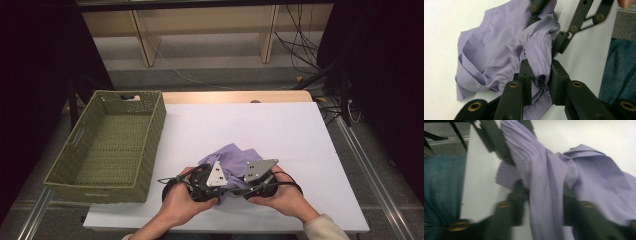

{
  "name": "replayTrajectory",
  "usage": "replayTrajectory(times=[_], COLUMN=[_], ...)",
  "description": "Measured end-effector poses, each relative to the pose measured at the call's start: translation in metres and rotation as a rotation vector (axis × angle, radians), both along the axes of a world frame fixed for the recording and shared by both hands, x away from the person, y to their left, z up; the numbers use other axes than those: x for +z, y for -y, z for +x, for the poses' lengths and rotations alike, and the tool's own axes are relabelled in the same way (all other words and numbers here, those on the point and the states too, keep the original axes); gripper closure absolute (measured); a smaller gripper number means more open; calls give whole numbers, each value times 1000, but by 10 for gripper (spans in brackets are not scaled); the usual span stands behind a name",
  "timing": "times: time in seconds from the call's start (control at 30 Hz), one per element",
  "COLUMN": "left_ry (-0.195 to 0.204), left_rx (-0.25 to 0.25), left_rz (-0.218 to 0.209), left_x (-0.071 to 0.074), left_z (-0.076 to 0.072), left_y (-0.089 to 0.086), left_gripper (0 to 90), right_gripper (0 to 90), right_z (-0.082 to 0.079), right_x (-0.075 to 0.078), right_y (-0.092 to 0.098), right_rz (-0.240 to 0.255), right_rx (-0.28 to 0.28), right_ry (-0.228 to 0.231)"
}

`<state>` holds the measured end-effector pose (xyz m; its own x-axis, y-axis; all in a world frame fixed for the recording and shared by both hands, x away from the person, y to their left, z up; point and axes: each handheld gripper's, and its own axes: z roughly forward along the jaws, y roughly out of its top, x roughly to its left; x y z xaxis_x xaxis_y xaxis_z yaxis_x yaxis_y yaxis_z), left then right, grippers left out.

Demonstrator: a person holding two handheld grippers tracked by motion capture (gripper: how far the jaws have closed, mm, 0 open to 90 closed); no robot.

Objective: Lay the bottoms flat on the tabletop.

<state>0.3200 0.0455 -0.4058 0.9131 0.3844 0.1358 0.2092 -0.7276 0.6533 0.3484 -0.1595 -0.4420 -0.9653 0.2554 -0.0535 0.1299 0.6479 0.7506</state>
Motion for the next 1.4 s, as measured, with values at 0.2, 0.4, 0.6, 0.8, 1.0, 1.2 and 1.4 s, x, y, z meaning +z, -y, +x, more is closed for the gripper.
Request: replayTrajectory(times=[0.2,0.4,0.6,0.8,1.0,1.2,1.4], left_ry=[29,46,-26,-42,-9,29,48], left_rx=[2,64,82,38,2,68,57], left_rz=[-62,-137,-98,-57,-18,-39,-82], left_x=[1,3,-21,-39,-47,-51,-52], left_z=[5,16,29,30,29,38,43], left_y=[-5,-21,-32,-20,-3,4,1], left_gripper=[620,320,221,151,77,201,559], right_gripper=[869,870,868,868,868,868,867], right_z=[1,11,17,19,20,20,20], right_x=[4,11,13,12,12,11,11], right_y=[4,23,34,34,35,34,35], right_rz=[19,122,164,171,175,174,170], right_rx=[-52,-178,-277,-309,-321,-318,-323], right_ry=[-29,-50,-56,-63,-68,-73,-72])
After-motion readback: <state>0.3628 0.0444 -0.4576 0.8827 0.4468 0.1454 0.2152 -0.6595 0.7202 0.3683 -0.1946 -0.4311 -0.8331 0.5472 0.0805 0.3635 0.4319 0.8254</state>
